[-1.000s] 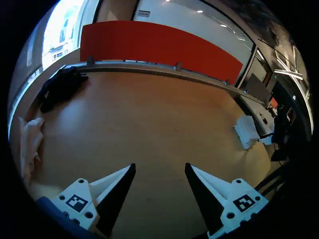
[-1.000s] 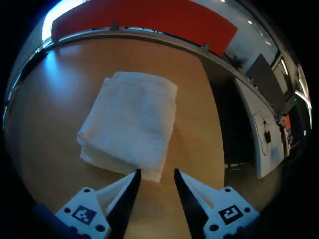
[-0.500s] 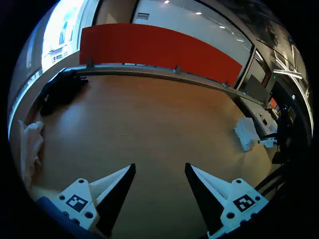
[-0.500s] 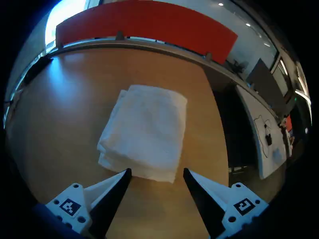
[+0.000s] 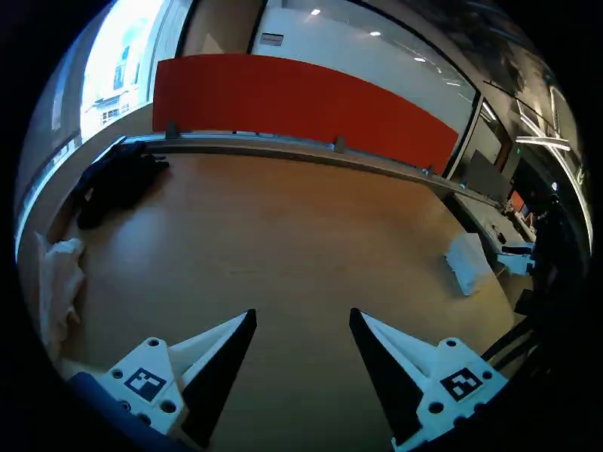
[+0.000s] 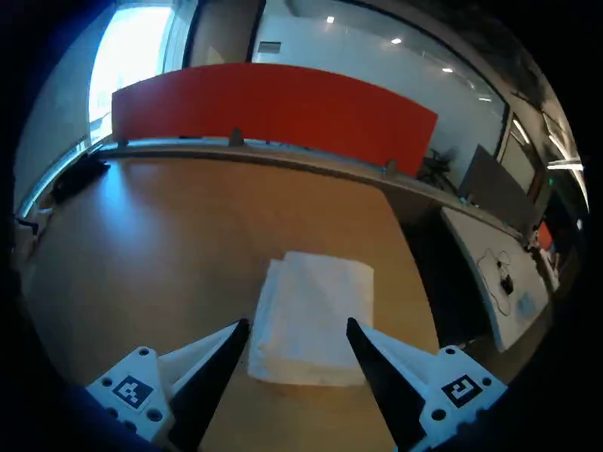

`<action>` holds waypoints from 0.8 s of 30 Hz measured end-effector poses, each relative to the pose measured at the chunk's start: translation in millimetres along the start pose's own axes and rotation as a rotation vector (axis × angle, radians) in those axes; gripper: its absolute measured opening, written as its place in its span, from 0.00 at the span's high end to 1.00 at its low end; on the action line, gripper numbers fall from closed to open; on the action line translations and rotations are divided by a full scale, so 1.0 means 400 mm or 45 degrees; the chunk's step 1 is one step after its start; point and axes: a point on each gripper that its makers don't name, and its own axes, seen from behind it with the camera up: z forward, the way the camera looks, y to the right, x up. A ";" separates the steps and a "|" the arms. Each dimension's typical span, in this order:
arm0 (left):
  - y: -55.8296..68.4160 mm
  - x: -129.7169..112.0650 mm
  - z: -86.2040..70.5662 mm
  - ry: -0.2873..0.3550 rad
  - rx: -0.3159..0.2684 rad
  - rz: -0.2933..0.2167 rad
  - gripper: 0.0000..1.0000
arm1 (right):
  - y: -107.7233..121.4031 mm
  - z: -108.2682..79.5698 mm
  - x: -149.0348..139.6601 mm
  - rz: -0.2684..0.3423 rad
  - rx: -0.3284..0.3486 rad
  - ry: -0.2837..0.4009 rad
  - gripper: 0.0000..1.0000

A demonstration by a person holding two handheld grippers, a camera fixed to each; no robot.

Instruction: Fold towel

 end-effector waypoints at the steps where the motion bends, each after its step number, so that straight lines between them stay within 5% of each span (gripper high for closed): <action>1: -0.002 0.007 0.001 0.009 0.000 0.003 0.08 | -0.014 -0.004 0.020 0.003 0.001 0.030 0.00; 14: -0.026 0.104 0.013 0.146 0.014 0.015 0.08 | -0.208 -0.066 0.213 0.068 0.057 0.338 0.00; 24: -0.058 0.189 0.003 0.299 0.068 0.036 0.09 | -0.290 -0.085 0.297 0.158 0.100 0.491 0.00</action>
